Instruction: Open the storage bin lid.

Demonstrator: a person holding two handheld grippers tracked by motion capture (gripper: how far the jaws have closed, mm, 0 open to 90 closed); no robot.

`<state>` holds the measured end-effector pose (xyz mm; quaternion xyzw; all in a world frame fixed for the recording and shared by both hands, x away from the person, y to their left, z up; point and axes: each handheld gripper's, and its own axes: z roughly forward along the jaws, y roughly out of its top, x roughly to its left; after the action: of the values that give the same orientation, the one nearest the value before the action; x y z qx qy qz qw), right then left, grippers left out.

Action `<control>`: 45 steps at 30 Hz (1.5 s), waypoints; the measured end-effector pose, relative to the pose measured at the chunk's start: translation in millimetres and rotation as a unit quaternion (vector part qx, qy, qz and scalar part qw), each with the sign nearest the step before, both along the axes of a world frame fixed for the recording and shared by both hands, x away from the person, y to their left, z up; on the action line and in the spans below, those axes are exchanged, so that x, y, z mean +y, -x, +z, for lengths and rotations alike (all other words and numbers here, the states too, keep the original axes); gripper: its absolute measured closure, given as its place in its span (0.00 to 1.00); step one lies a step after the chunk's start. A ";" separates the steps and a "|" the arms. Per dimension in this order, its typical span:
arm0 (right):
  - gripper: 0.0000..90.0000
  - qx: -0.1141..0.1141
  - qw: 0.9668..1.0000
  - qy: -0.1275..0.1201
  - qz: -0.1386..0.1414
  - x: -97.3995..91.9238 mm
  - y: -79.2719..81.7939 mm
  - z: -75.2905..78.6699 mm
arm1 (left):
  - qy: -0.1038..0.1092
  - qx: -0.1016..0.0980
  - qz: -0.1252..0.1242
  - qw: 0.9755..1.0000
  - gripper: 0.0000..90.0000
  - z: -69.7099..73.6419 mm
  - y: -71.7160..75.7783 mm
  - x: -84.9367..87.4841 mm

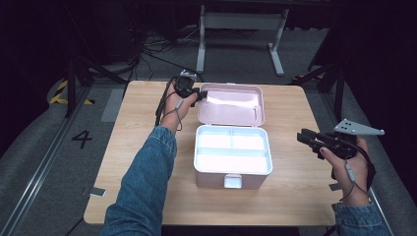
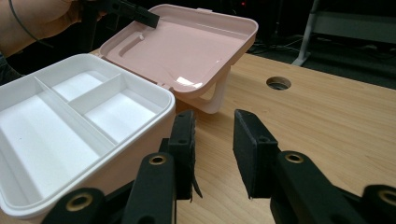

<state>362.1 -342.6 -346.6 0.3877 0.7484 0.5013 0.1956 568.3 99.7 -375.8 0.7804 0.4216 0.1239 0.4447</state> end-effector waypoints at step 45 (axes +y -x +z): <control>0.74 0.023 1.000 0.007 0.014 10.7 -15.2 -7.9 | 0.027 -0.101 -0.048 0.993 0.39 67.0 85.6 14.0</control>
<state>377.3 -331.9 -354.5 0.3869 0.7616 0.4900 0.1737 482.8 113.7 -308.9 0.7708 0.3402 0.1692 0.5114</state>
